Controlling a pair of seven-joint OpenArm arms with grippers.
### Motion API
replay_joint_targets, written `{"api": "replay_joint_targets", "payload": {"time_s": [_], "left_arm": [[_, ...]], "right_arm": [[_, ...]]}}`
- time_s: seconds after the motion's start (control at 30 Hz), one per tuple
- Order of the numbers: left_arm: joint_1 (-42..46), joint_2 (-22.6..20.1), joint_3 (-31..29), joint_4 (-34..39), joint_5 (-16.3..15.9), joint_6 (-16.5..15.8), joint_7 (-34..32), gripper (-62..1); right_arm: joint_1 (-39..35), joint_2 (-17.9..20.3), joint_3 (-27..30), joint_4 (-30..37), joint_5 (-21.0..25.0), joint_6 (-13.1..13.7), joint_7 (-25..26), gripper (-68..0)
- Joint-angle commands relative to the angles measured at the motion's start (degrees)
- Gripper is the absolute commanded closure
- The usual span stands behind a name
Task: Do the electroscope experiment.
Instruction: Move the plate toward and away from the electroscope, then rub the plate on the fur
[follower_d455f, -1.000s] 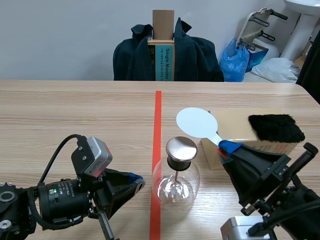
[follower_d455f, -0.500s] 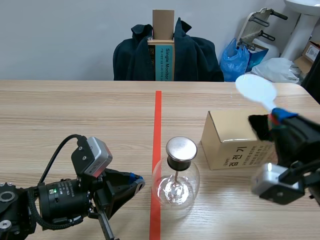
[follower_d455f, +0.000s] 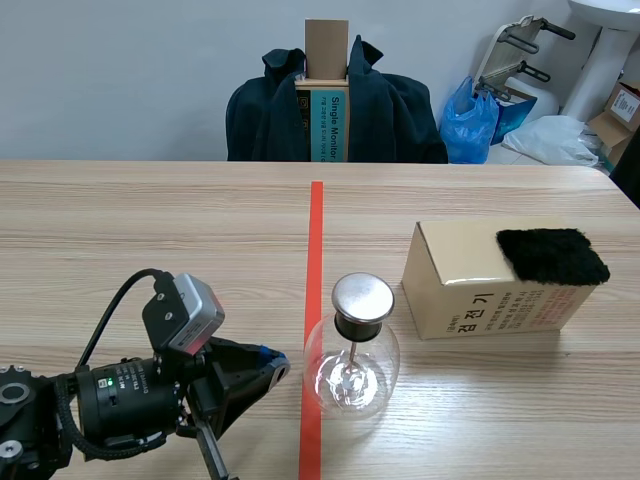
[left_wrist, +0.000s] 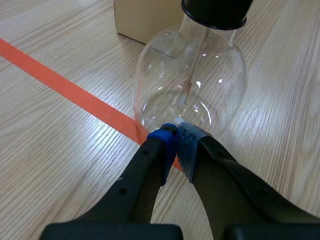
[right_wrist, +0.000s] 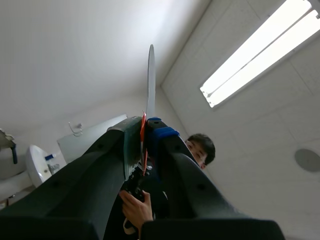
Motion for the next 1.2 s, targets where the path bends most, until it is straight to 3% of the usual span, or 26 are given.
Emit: {"api": "replay_joint_targets", "payload": {"time_s": [0.0,0.13,0.4,0.6,0.63,0.67,0.7,0.77,0.8,1.0,1.17], "left_arm": [[1.64,-0.87,-1.40,2.19,-0.39,-0.15,-0.57,-2.7],[6.86,-3.45,-6.03,7.91,-0.39,-0.15,-0.59,-2.7],[26.64,-10.73,-20.76,27.89,-0.44,-0.15,-1.03,-2.7],[39.43,-11.13,-30.27,37.22,-0.42,-0.13,-2.51,-3.5],[40.63,-11.13,-31.21,37.97,-0.39,-0.13,-2.51,-7.2],[41.57,-11.10,-32.06,38.53,-0.42,-0.13,-2.54,-15.1],[42.21,-11.10,-32.72,38.91,-0.42,-0.31,-2.73,-27.4],[42.49,-11.10,-33.40,39.15,-0.44,-0.31,-4.35,-58.5],[42.49,-11.08,-33.66,39.12,-0.44,-0.13,-5.42,-62.3],[42.49,-11.10,-34.45,39.12,-0.63,0.85,-6.36,-62.3],[42.47,-11.08,-34.45,39.12,-0.63,1.01,-6.43,-62.3]], "right_arm": [[-0.15,0.76,1.20,0.85,1.66,-0.42,0.00,-0.8],[-0.28,0.76,3.80,2.10,4.74,-0.42,0.07,-0.8],[-0.28,0.76,6.10,2.03,9.81,-0.33,-0.28,-0.8],[-0.07,0.74,5.92,-1.38,6.71,4.15,-0.83,-0.8],[0.20,0.72,5.60,-2.43,5.70,4.96,-0.83,-0.8],[0.39,0.61,5.20,-3.65,4.57,5.35,-0.79,-0.8],[0.66,0.37,4.68,-5.01,3.32,5.90,-0.63,-0.8],[1.64,-0.48,3.54,-7.85,0.04,7.06,-0.33,-0.8],[2.16,-1.09,2.97,-9.40,-1.68,7.13,-0.02,-0.8],[5.03,-4.44,0.61,-17.88,-11.08,7.58,1.60,-0.8],[7.54,-5.70,-0.31,-25.03,-17.92,10.14,2.01,-0.8]]}}
